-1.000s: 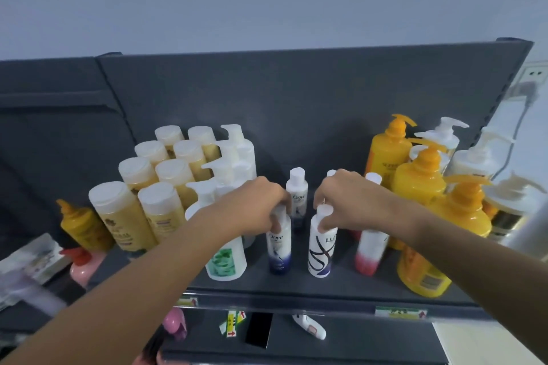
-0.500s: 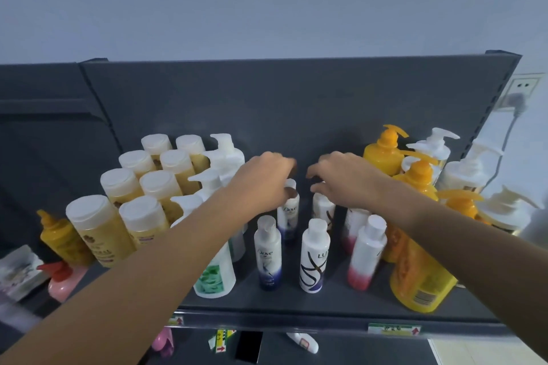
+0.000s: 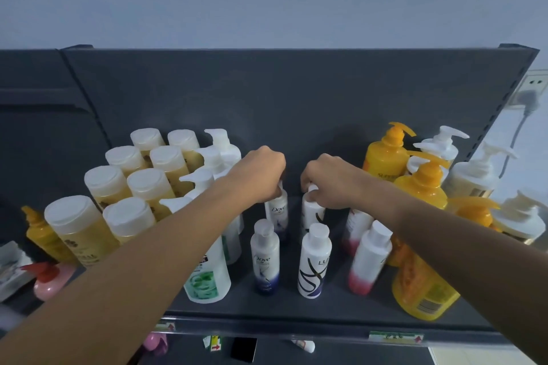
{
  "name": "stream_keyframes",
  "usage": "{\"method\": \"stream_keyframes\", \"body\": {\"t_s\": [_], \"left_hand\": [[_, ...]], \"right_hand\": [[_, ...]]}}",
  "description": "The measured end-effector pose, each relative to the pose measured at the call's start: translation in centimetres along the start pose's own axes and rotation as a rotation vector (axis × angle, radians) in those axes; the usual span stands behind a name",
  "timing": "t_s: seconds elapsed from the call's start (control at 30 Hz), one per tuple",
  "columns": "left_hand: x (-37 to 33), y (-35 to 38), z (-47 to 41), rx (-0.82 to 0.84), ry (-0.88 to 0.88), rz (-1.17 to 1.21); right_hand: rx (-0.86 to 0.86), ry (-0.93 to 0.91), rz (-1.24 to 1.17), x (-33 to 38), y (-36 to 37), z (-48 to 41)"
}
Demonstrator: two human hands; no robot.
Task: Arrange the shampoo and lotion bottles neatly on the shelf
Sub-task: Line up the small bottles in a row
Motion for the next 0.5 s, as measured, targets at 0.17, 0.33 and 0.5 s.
{"method": "stream_keyframes", "body": {"t_s": [0.17, 0.33, 0.5], "left_hand": [[0.7, -0.1, 0.2, 0.023, -0.014, -0.017], [1.2, 0.1, 0.3, 0.027, -0.008, -0.011], [1.6, 0.5, 0.4, 0.028, 0.006, -0.019]], "right_hand": [[0.022, -0.051, 0.005, 0.9, -0.1, -0.4], [0.036, -0.065, 0.003, 1.0, -0.2, -0.4], [0.033, -0.069, -0.001, 1.1, -0.2, -0.3]]}}
Point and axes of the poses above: each hand's wrist, its own z-axis away from the middle knuckle, its own y-axis out of the palm, x = y × z, the point moved 4 cm from there along -z, towards the middle knuckle, and after that the axes turned 7 degrees about x, right-handed, at the moved point
